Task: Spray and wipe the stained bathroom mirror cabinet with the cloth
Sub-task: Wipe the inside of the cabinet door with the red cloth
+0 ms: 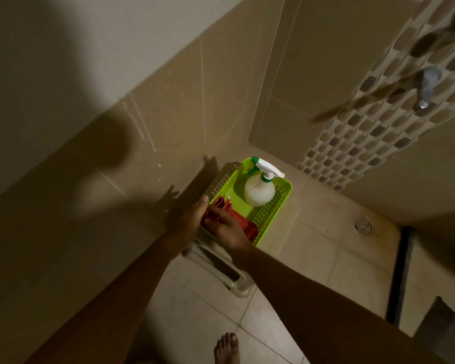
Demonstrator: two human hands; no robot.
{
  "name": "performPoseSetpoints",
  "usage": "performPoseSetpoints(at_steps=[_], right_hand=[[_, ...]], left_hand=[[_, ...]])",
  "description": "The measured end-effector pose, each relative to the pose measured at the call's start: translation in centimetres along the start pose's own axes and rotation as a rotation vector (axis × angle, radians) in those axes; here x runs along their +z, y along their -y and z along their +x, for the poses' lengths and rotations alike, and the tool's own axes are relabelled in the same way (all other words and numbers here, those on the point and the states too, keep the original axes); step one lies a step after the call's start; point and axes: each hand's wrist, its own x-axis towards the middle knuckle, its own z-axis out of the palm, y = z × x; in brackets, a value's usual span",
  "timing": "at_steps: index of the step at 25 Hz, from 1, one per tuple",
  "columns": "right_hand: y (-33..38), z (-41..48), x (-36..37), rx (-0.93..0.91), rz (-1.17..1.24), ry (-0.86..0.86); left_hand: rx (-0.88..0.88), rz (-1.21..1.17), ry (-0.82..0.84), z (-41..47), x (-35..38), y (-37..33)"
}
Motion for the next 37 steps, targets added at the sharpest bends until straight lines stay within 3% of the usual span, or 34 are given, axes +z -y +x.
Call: performPoseSetpoints(at_steps=[4,6,8,11,14,21,23,28,33,37], right_hand=[[0.6,1.8,0.2,-0.007,-0.019,0.118],[0.9,1.5,-0.4,0.019,0.034,0.130],[1.3,-0.2,-1.7,0.032,0.148,0.148],[2.7,-3.2,-3.4,0.076,0.343,0.146],[4.6,-8.0,-5.9,0.039,0.408,0.119],[10.9,-25.7,-14.2,-0.188,0.330,0.225],[12.8,-32.9,-17.6,-0.286,0.221,0.156],[16.2,-51.3,-27.9,-0.571,-0.173,-0.280],[17.6,-67.9,-36.8,-0.689,-0.296,-0.331],[17.4,-75.7,-41.8,-0.789,-0.234,-0.364]], left_hand=[[0.051,0.219,0.048,-0.6,-0.3,1.3],[0.067,0.156,0.027,-1.2,-0.2,1.4],[0.105,0.084,0.016,-2.2,0.4,1.2],[0.165,0.235,0.056,-3.8,1.2,0.5],[0.207,0.224,-0.048,-6.8,3.1,-1.9],[0.434,0.173,-0.002,-20.2,10.6,-11.5],[0.440,0.128,0.034,-26.6,13.8,-15.0],[0.536,0.073,0.205,-41.5,22.4,-23.6],[0.734,0.170,0.438,-54.4,33.9,-31.7],[0.848,0.212,0.637,-60.7,43.6,-35.3]])
